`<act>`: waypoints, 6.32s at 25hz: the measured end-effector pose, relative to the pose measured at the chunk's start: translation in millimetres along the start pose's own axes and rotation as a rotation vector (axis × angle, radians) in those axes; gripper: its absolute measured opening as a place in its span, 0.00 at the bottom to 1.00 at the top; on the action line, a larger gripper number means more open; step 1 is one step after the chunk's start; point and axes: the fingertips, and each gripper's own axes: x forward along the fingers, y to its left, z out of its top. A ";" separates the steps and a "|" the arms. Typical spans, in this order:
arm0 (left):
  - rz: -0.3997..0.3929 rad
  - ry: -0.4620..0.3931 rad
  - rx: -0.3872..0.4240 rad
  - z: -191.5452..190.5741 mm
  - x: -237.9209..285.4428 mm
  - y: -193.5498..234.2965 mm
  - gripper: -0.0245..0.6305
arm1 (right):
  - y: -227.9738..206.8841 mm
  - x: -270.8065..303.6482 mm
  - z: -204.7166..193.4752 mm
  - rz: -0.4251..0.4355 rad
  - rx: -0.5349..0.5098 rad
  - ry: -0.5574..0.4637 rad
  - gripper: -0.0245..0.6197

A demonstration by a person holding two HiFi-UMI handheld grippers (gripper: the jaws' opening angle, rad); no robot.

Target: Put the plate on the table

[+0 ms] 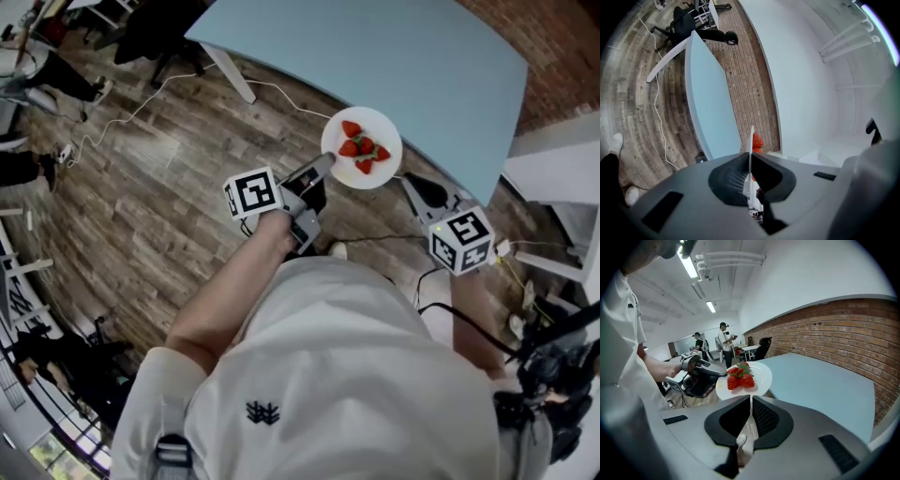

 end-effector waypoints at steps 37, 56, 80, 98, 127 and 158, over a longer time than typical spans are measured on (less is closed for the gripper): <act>-0.032 0.004 -0.089 306.8 218.2 46.8 0.06 | -252.1 258.9 154.9 -0.023 0.075 0.075 0.05; 0.032 -0.057 -0.143 364.8 333.5 120.8 0.06 | -345.6 298.8 135.1 0.010 0.141 0.160 0.05; 0.147 -0.031 -0.185 402.4 398.3 208.7 0.06 | -367.7 323.7 108.2 -0.004 0.238 0.224 0.05; 0.361 0.018 -0.018 407.6 393.7 225.5 0.13 | -361.0 326.9 105.7 -0.003 0.236 0.251 0.05; 0.555 0.293 0.661 366.6 341.9 159.1 0.21 | -308.3 307.0 113.4 0.003 0.173 0.212 0.05; 0.446 0.483 0.919 188.5 82.9 56.2 0.21 | -72.6 211.5 106.4 -0.069 0.010 0.097 0.05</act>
